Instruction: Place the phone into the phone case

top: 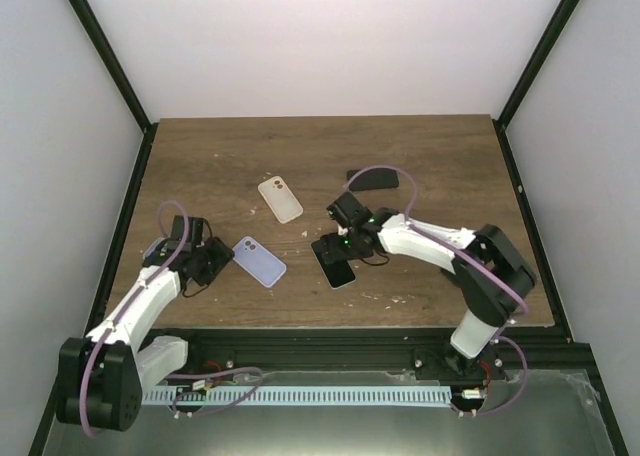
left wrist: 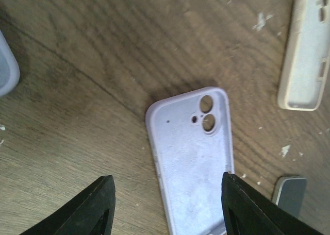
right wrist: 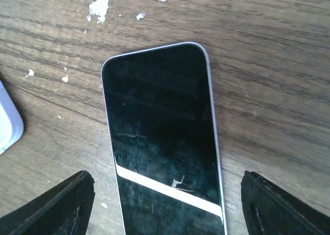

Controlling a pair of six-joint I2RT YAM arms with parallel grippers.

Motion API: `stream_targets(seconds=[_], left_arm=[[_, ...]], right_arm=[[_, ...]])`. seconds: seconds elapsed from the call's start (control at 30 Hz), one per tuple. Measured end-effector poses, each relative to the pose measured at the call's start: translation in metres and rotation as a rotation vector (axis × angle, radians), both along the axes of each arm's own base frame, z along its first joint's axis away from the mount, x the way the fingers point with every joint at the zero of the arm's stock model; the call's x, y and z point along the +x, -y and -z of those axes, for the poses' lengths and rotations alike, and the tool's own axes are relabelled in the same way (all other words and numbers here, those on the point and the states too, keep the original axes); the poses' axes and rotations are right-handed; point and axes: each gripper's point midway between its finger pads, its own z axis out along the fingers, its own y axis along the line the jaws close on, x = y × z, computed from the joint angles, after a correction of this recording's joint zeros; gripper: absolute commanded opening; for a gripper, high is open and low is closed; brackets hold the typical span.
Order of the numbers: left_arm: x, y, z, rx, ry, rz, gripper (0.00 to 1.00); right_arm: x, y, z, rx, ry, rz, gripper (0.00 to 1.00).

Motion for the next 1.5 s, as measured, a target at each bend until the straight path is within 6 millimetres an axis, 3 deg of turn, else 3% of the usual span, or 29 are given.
stream_targets(seconds=[0.13, 0.43, 0.63, 0.9, 1.1, 1.33, 1.5], left_arm=[[-0.004, 0.004, 0.017, -0.015, -0.047, 0.012, 0.56], [0.004, 0.009, 0.029, -0.029, -0.055, 0.031, 0.54], [0.003, 0.009, 0.038, -0.021, -0.079, 0.031, 0.51], [0.006, 0.011, 0.046, -0.021, -0.091, 0.034, 0.45], [0.019, 0.015, 0.049, -0.027, -0.066, 0.043, 0.34], [0.037, 0.026, 0.053, 0.047, -0.045, 0.135, 0.01], [0.05, 0.052, 0.053, 0.105, -0.019, 0.304, 0.0]], right_arm=[[0.001, -0.011, 0.014, -0.058, 0.007, -0.038, 0.81], [0.002, -0.013, 0.039, -0.137, -0.005, -0.094, 0.85], [0.004, -0.021, 0.04, -0.164, 0.017, -0.127, 0.86], [0.005, -0.023, 0.043, -0.235, 0.06, -0.145, 0.79], [0.005, -0.023, 0.044, -0.278, 0.094, -0.148, 0.68], [-0.012, 0.005, 0.044, -0.301, 0.108, -0.146, 0.6], [-0.024, 0.018, 0.044, -0.298, 0.105, -0.141, 0.57]])
